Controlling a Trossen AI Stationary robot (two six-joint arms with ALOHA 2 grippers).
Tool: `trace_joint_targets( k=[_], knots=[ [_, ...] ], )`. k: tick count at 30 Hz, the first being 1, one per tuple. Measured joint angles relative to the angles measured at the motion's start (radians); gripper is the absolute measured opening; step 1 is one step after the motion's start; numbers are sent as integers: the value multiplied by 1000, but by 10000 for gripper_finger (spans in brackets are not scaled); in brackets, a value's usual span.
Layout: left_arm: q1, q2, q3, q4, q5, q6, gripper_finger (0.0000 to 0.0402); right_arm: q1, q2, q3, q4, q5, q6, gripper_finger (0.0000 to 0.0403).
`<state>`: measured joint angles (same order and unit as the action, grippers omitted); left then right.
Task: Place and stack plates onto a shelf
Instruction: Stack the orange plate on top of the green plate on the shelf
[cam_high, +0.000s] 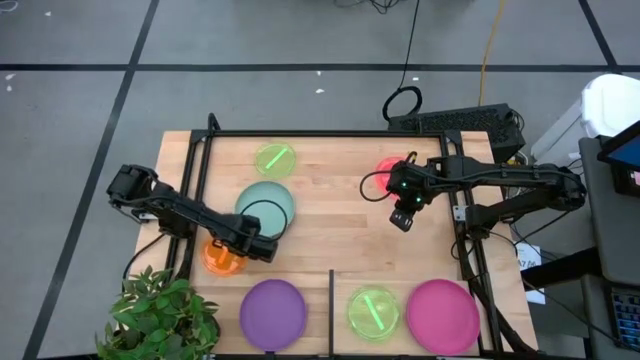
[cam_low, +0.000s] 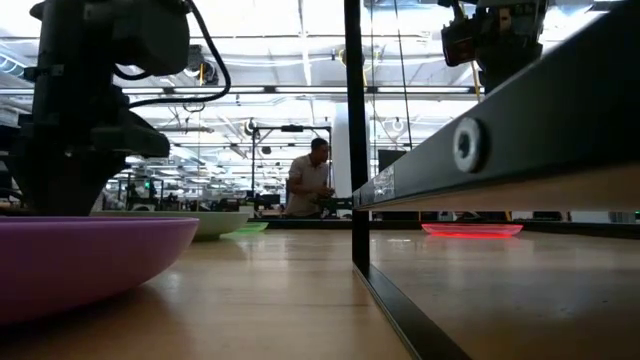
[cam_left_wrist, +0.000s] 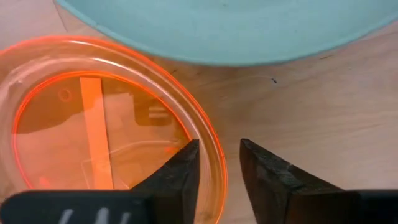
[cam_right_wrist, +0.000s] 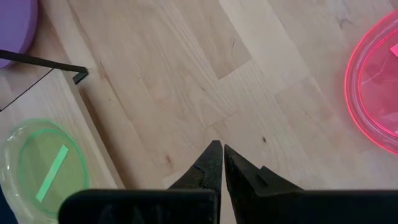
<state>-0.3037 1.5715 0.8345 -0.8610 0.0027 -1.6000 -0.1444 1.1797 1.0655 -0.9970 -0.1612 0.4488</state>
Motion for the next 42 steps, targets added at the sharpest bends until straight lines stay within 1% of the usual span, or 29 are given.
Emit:
trace_joint_targets(
  k=[3, 5, 12, 20, 22, 26, 31, 36, 39, 42],
  knots=[
    [-7, 0, 0, -4, -4, -3, 89, 0, 0, 0, 1, 0, 0, 4],
    [-7, 0, 0, -3, -4, -3, 80, 0, 0, 0, 2, 0, 0, 4],
    [-14, 19, 0, 5, -13, -6, 76, 0, -7, 0, 6, 0, 3, 4],
    [-25, 27, -1, 2, -38, -35, 74, 0, -55, 0, 13, 0, 37, 4],
    [-26, 27, -1, -1, -38, -37, 63, 0, -71, 0, 13, 1, 42, 4],
    [-33, 27, 0, -1, -49, -45, 12, 0, -96, 0, 14, 2, 66, 4],
    [-31, 25, 13, -7, -30, -58, 8, 0, -119, 0, 13, 2, 87, 4],
    [-34, -1, 89, -31, 13, -55, 7, 1, -135, 0, 13, 0, 100, 4],
    [-44, -2, 183, -106, 19, -28, 6, 2, -142, 0, 13, 1, 116, 4],
    [-47, -2, 287, -189, 19, 48, 6, 2, -143, 0, 14, 1, 116, 4]
  ],
)
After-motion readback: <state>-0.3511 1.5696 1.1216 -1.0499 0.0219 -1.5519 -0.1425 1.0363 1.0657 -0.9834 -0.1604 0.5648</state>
